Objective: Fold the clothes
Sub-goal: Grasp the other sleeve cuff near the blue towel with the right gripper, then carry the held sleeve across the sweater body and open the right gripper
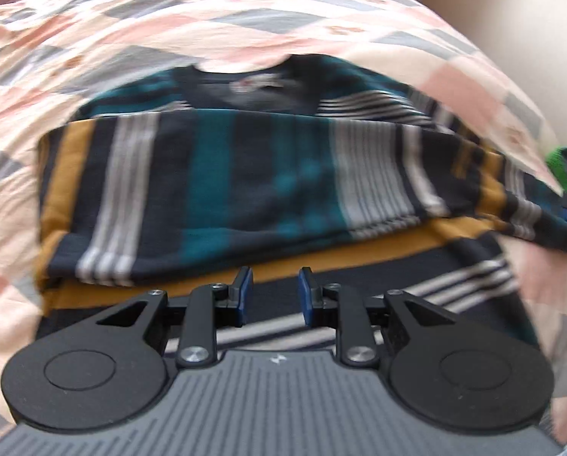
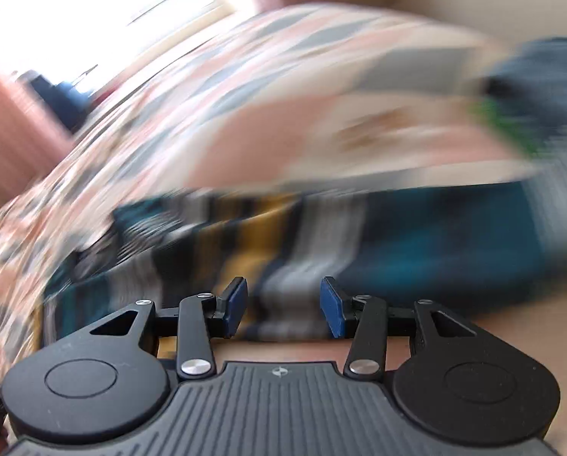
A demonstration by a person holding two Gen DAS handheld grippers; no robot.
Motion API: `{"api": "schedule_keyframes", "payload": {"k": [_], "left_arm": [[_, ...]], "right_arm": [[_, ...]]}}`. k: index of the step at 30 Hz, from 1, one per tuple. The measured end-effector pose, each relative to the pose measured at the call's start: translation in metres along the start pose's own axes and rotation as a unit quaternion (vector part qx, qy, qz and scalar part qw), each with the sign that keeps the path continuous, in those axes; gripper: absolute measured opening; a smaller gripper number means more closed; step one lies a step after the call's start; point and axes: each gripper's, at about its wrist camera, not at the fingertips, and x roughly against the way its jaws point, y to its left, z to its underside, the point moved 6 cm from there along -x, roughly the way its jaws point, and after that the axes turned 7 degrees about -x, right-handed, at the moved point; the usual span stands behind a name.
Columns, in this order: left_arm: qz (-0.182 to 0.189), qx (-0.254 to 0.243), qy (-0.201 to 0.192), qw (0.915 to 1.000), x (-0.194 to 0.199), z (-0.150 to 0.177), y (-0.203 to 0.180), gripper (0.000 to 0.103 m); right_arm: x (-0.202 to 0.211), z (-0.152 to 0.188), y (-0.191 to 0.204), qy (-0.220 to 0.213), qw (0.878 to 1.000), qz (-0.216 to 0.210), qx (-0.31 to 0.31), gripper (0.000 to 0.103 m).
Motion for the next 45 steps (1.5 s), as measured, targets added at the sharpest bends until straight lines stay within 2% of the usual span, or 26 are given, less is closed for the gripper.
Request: {"api": "schedule_keyframes", "payload": {"k": [3, 5, 7, 9, 12, 13, 15, 19, 20, 21, 24, 27, 30, 32, 34, 37, 39, 42, 44, 45], "left_arm": [[0.027, -0.004, -0.003, 0.9996, 0.0, -0.008, -0.028, 0.022], [0.039, -0.007, -0.008, 0.9992, -0.003, -0.014, -0.046, 0.023], [0.048, -0.01, -0.011, 0.9987, -0.008, -0.021, -0.061, 0.023], [0.051, -0.015, -0.012, 0.9985, -0.012, -0.027, -0.074, 0.023], [0.052, -0.026, -0.015, 0.9982, -0.013, -0.033, -0.085, 0.024], [0.052, -0.029, -0.015, 0.9981, -0.012, -0.035, -0.088, 0.025], [0.049, -0.032, -0.014, 0.9982, -0.012, -0.035, -0.09, 0.025], [0.041, -0.024, -0.009, 0.9988, -0.012, -0.032, -0.087, 0.025], [0.039, -0.02, -0.008, 0.999, -0.011, -0.03, -0.085, 0.026], [0.036, -0.015, -0.006, 0.9992, -0.011, -0.029, -0.082, 0.026], [0.028, 0.0, -0.007, 0.9996, -0.005, -0.025, -0.07, 0.026], [0.022, 0.016, -0.016, 0.9995, 0.007, -0.02, -0.05, 0.026], [0.011, 0.04, -0.025, 0.9988, 0.019, -0.013, -0.02, 0.026], [0.007, 0.059, -0.033, 0.9977, 0.028, -0.008, 0.002, 0.026], [0.004, 0.076, -0.036, 0.9965, 0.037, -0.003, 0.026, 0.026], [0.0, 0.096, -0.044, 0.9943, 0.056, 0.005, 0.064, 0.026], [-0.004, 0.111, -0.052, 0.9925, 0.07, 0.011, 0.092, 0.026], [-0.011, 0.14, -0.06, 0.9882, 0.089, 0.021, 0.134, 0.026], [-0.015, 0.161, -0.064, 0.9849, 0.099, 0.029, 0.16, 0.026], [-0.019, 0.168, -0.063, 0.9836, 0.101, 0.035, 0.171, 0.026]], "right_arm": [[0.048, -0.016, -0.068, -0.048, 0.994, 0.027, -0.091, 0.048], [0.07, -0.021, -0.109, -0.078, 0.982, 0.027, -0.171, 0.048], [0.082, -0.021, -0.147, -0.106, 0.959, 0.014, -0.262, 0.048], [0.085, -0.019, -0.179, -0.139, 0.926, -0.012, -0.35, 0.048], [0.077, -0.015, -0.203, -0.17, 0.886, -0.043, -0.43, 0.049], [0.072, -0.015, -0.207, -0.171, 0.881, -0.049, -0.439, 0.049], [0.061, -0.016, -0.21, -0.17, 0.876, -0.059, -0.448, 0.049], [0.041, -0.024, -0.21, -0.166, 0.885, -0.052, -0.432, 0.046], [0.036, -0.026, -0.21, -0.159, 0.889, -0.044, -0.428, 0.026], [0.035, -0.028, -0.208, -0.151, 0.892, -0.034, -0.425, 0.015], [0.038, -0.036, -0.195, -0.138, 0.902, -0.004, -0.409, 0.01], [0.047, -0.059, -0.156, -0.157, 0.932, 0.036, -0.326, 0.01], [0.039, -0.096, -0.1, -0.185, 0.954, 0.052, -0.232, 0.01], [0.038, -0.112, -0.03, -0.208, 0.964, 0.02, -0.161, 0.01], [0.038, -0.127, 0.042, -0.231, 0.969, -0.014, -0.089, 0.01], [0.039, -0.148, 0.152, -0.261, 0.963, -0.065, 0.02, 0.01], [0.046, -0.117, 0.242, -0.263, 0.949, -0.124, 0.125, 0.01], [0.034, -0.032, 0.353, -0.214, 0.921, -0.208, 0.252, 0.01], [0.011, 0.037, 0.403, -0.158, 0.906, -0.25, 0.301, 0.011], [-0.006, 0.074, 0.418, -0.12, 0.904, -0.26, 0.318, 0.01]]}}
